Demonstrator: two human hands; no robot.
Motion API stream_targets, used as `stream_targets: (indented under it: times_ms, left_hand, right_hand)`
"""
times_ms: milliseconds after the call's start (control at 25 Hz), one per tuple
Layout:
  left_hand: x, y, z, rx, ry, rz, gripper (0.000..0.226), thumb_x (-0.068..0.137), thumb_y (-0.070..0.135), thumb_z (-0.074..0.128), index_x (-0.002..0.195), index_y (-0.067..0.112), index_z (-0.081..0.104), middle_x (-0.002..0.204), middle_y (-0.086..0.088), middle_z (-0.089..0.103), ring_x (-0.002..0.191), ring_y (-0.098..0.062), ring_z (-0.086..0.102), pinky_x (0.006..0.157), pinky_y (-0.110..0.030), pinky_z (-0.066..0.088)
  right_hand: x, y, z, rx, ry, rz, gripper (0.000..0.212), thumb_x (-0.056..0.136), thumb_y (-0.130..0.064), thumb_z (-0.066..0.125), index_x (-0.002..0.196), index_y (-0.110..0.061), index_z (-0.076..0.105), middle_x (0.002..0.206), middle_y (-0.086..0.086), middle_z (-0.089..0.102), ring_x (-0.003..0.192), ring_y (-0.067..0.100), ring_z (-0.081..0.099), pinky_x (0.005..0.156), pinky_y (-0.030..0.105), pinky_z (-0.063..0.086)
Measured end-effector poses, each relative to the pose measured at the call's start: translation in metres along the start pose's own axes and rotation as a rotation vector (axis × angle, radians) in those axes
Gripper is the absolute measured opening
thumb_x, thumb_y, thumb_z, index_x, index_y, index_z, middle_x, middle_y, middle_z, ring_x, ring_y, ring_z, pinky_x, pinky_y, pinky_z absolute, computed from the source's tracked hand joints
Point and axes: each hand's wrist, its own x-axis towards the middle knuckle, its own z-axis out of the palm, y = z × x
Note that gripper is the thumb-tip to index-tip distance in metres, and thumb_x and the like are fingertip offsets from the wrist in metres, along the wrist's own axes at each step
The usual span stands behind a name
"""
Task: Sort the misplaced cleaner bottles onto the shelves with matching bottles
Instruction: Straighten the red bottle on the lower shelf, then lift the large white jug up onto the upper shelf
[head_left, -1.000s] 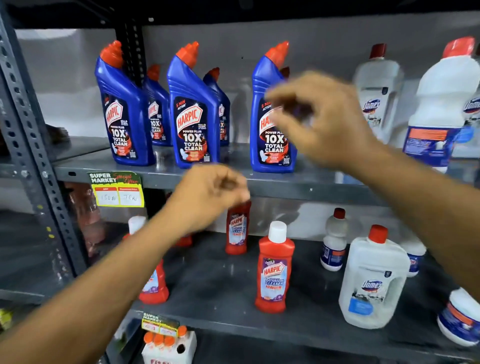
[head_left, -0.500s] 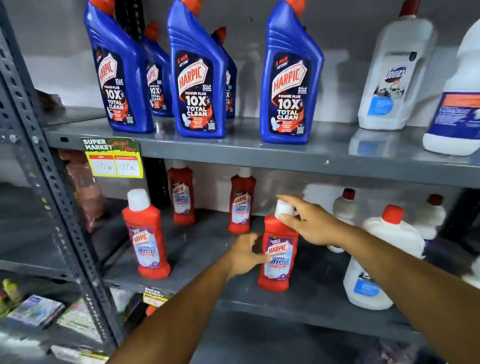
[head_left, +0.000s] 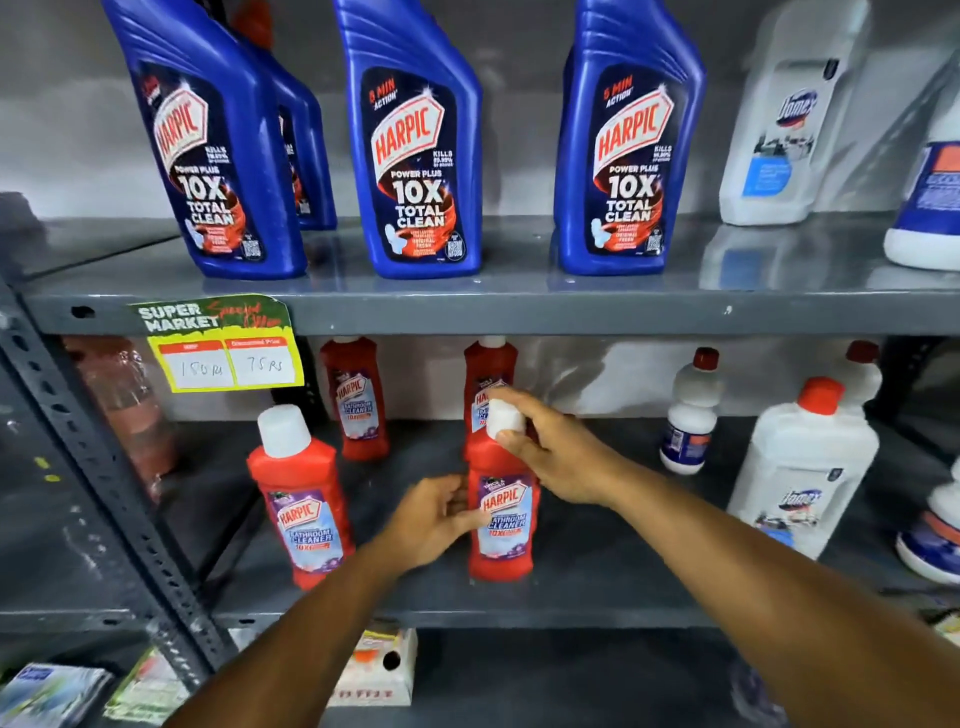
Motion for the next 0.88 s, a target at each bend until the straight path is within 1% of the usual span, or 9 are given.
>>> stream_targets:
  times_ms: [80, 200, 320, 400, 520, 640, 720, 800, 880]
  left_hand:
    - [-0.005, 0.004, -0.003, 0.054, -0.007, -0.018, 0.039, 0.08, 0.01, 0.073, 0.117, 0.007, 0.062, 0.116, -0.009, 0.071, 0.103, -0.015, 0.07, 0.098, -0.042, 0.054]
    - [-0.008, 0.013, -0.003, 0.216, 0.004, -0.035, 0.037, 0.082, 0.021, 0.072, 0.115, 0.008, 0.062, 0.117, -0.008, 0.071, 0.105, -0.02, 0.068, 0.097, -0.038, 0.054]
    - [-0.022, 0.015, -0.002, 0.691, 0.059, -0.189, 0.025, 0.076, 0.039, 0.074, 0.08, 0.014, 0.068, 0.084, -0.006, 0.073, 0.082, -0.023, 0.068, 0.07, -0.029, 0.049]
    - [-0.04, 0.013, 0.015, 0.575, -0.042, -0.297, 0.034, 0.059, 0.046, 0.082, 0.061, 0.019, 0.062, 0.066, 0.003, 0.064, 0.07, -0.017, 0.06, 0.065, -0.026, 0.045]
    - [-0.049, 0.025, 0.072, 0.121, -0.312, -0.223, 0.072, 0.034, 0.061, 0.087, 0.096, 0.03, 0.063, 0.099, 0.009, 0.066, 0.094, -0.005, 0.064, 0.081, -0.013, 0.05]
    - [-0.009, 0.059, 0.137, 0.058, -0.32, -0.068, 0.078, 0.07, 0.02, 0.082, 0.137, 0.014, 0.043, 0.135, 0.004, 0.049, 0.129, -0.014, 0.049, 0.1, -0.016, 0.04]
    - [0.029, 0.091, 0.18, 0.022, -0.261, -0.002, 0.074, 0.077, 0.003, 0.075, 0.141, 0.005, 0.038, 0.136, -0.003, 0.048, 0.13, -0.017, 0.048, 0.102, -0.02, 0.04]
    - [0.066, 0.118, 0.215, 0.01, -0.235, 0.056, 0.062, 0.075, -0.006, 0.073, 0.132, -0.004, 0.047, 0.12, -0.004, 0.055, 0.109, -0.006, 0.059, 0.087, -0.01, 0.047]
    - [0.095, 0.129, 0.235, 0.014, -0.253, 0.075, 0.052, 0.071, -0.004, 0.077, 0.119, -0.003, 0.057, 0.115, -0.006, 0.065, 0.099, -0.011, 0.066, 0.086, -0.021, 0.053]
  right_hand:
    - [0.001, -0.001, 0.002, 0.002, -0.002, 0.012, 0.047, 0.096, -0.034, 0.05, 0.137, -0.046, 0.031, 0.14, 0.004, 0.05, 0.116, 0.021, 0.058, 0.091, 0.046, 0.055]
    - [-0.003, -0.006, 0.003, 0.009, 0.001, 0.037, 0.055, 0.096, -0.032, 0.051, 0.141, -0.047, 0.024, 0.146, 0.006, 0.045, 0.121, 0.021, 0.054, 0.096, 0.044, 0.053]
    - [-0.023, -0.005, 0.004, -0.054, 0.04, 0.061, 0.083, 0.091, -0.036, 0.058, 0.144, -0.049, -0.004, 0.157, 0.001, 0.027, 0.138, 0.021, 0.036, 0.11, 0.043, 0.037]
    - [-0.055, 0.015, -0.006, -0.109, 0.221, 0.031, 0.086, 0.089, -0.042, 0.058, 0.145, -0.045, -0.007, 0.16, -0.001, 0.019, 0.146, 0.017, 0.02, 0.117, 0.042, 0.025]
    - [-0.111, 0.062, -0.053, -0.248, 0.599, -0.065, 0.065, 0.087, -0.04, 0.058, 0.143, -0.03, 0.028, 0.148, 0.006, 0.038, 0.141, 0.022, 0.029, 0.113, 0.049, 0.032]
    - [-0.139, 0.102, -0.131, -0.462, 0.88, -0.101, 0.054, 0.085, -0.04, 0.056, 0.129, -0.011, 0.047, 0.129, 0.015, 0.054, 0.128, 0.028, 0.041, 0.111, 0.047, 0.031]
    - [-0.149, 0.123, -0.184, -0.462, 0.783, 0.047, 0.061, 0.084, -0.045, 0.058, 0.134, -0.011, 0.045, 0.134, 0.013, 0.053, 0.129, 0.023, 0.041, 0.111, 0.043, 0.031]
    - [-0.153, 0.144, -0.218, -0.312, 0.514, 0.207, 0.068, 0.083, -0.045, 0.065, 0.14, -0.019, 0.04, 0.14, 0.004, 0.049, 0.13, 0.014, 0.042, 0.11, 0.034, 0.033]
    - [-0.149, 0.16, -0.231, -0.172, 0.319, 0.24, 0.069, 0.08, -0.049, 0.065, 0.139, -0.02, 0.042, 0.138, -0.001, 0.052, 0.126, 0.013, 0.049, 0.11, 0.035, 0.038]
